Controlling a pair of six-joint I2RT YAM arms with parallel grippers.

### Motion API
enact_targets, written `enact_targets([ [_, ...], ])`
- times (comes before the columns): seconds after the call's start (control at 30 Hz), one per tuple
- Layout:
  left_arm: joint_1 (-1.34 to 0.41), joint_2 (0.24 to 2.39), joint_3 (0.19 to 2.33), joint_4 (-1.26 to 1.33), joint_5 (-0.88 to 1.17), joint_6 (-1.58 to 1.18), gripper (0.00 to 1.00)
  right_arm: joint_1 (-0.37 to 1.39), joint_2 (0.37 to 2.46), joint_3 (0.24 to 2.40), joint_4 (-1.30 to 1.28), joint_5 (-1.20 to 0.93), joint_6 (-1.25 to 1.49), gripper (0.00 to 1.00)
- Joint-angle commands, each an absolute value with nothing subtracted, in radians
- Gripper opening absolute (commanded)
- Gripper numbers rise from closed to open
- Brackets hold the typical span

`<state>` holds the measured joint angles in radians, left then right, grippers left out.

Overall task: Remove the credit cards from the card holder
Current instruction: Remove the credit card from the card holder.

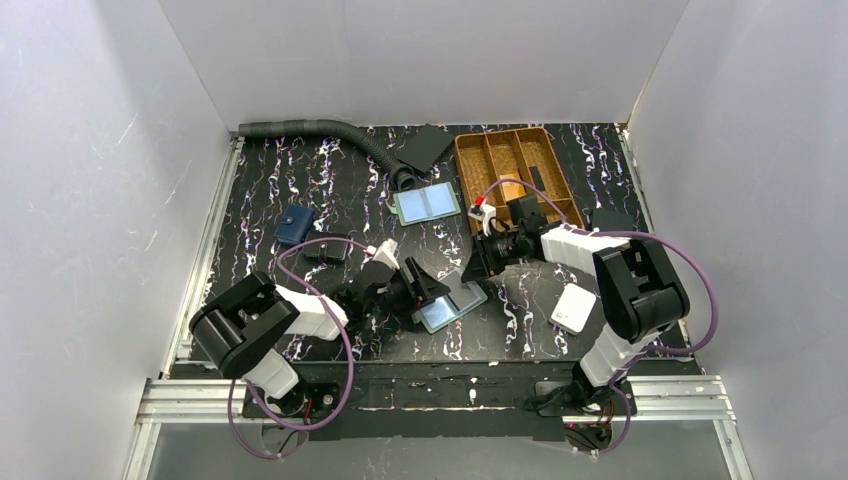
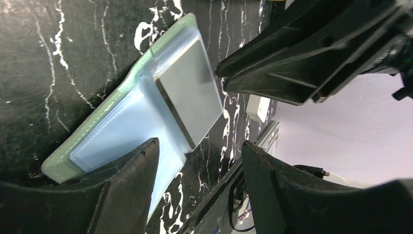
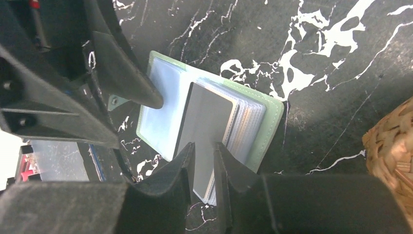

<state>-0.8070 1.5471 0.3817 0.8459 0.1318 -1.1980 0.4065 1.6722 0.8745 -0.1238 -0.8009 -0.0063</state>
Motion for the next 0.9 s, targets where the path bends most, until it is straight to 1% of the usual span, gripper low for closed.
enact_targets([
  [0.0, -0.804, 1.531, 0.412, 0.872, 0.141, -1.177, 0.59, 0.420, 1.693, 0.908, -0.121, -0.759, -0.006, 0.28],
  [0.13, -0.803, 1.529, 0.418, 0.871, 0.141, -1.175, 0.58, 0.423, 1.698, 0.912, -0.132, -0.738, -0.006, 0.28],
  [0.33, -0.804, 1.608, 0.457, 0.873, 0.153, -1.186, 0.56, 0.429, 1.699, 0.916, -0.140, -0.729, -0.015, 0.27],
  [0.5, -0.803, 1.630, 0.454, 0.871, 0.143, -1.202, 0.56, 0.431, 1.707, 0.920, -0.149, -0.735, -0.016, 0.27],
  [0.63, -0.800, 1.631, 0.446, 0.871, 0.136, -1.208, 0.54, 0.436, 1.716, 0.923, -0.153, -0.745, -0.016, 0.24],
  [0.87, -0.799, 1.650, 0.446, 0.871, 0.137, -1.223, 0.49, 0.440, 1.743, 0.932, -0.163, -0.771, -0.007, 0.17],
])
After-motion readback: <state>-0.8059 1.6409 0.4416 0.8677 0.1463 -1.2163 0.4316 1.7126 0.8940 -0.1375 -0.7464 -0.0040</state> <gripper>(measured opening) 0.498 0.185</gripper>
